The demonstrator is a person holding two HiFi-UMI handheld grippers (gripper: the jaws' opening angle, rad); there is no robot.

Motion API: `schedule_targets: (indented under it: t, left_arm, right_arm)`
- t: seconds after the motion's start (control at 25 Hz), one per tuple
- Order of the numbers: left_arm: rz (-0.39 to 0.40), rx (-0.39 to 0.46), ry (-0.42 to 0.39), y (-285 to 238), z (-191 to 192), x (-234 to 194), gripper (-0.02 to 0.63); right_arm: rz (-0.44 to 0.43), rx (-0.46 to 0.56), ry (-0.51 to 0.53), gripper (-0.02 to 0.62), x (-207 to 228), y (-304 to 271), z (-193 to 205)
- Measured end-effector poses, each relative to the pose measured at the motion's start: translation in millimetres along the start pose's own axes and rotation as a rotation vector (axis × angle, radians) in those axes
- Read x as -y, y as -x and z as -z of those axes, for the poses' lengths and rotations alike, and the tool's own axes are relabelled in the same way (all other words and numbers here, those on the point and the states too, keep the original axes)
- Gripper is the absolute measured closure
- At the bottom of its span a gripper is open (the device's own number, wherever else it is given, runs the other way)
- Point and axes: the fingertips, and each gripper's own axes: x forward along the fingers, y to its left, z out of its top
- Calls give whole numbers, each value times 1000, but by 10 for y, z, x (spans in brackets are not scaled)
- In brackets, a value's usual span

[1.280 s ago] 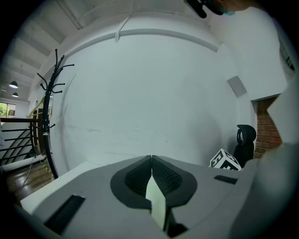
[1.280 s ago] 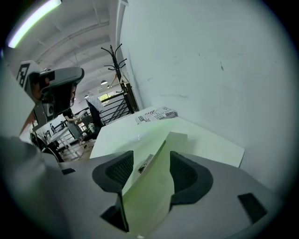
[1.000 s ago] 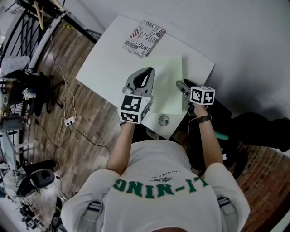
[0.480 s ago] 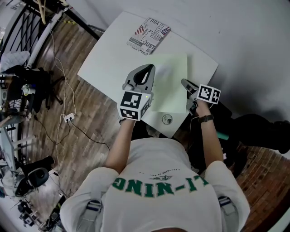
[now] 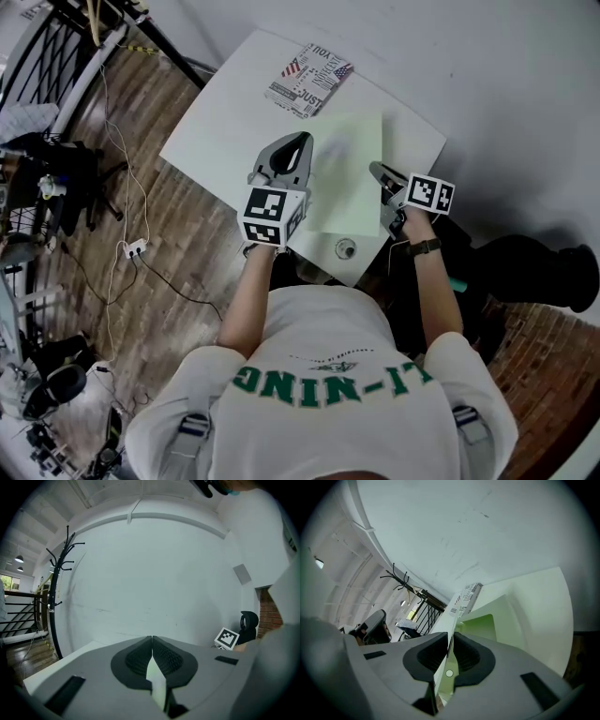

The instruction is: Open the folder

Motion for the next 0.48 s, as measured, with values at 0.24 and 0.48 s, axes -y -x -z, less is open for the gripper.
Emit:
schedule_targets:
  t: [0.24,0.48]
  left_arm:
    - [-41,31,15,191,-58,-188,589]
    - [-90,49,24,391,-79,-396,589]
  right_arm:
    - [-36,-11,53,541,-372,-58,-10]
    - [-79,-18,95,520,-715,-144,23]
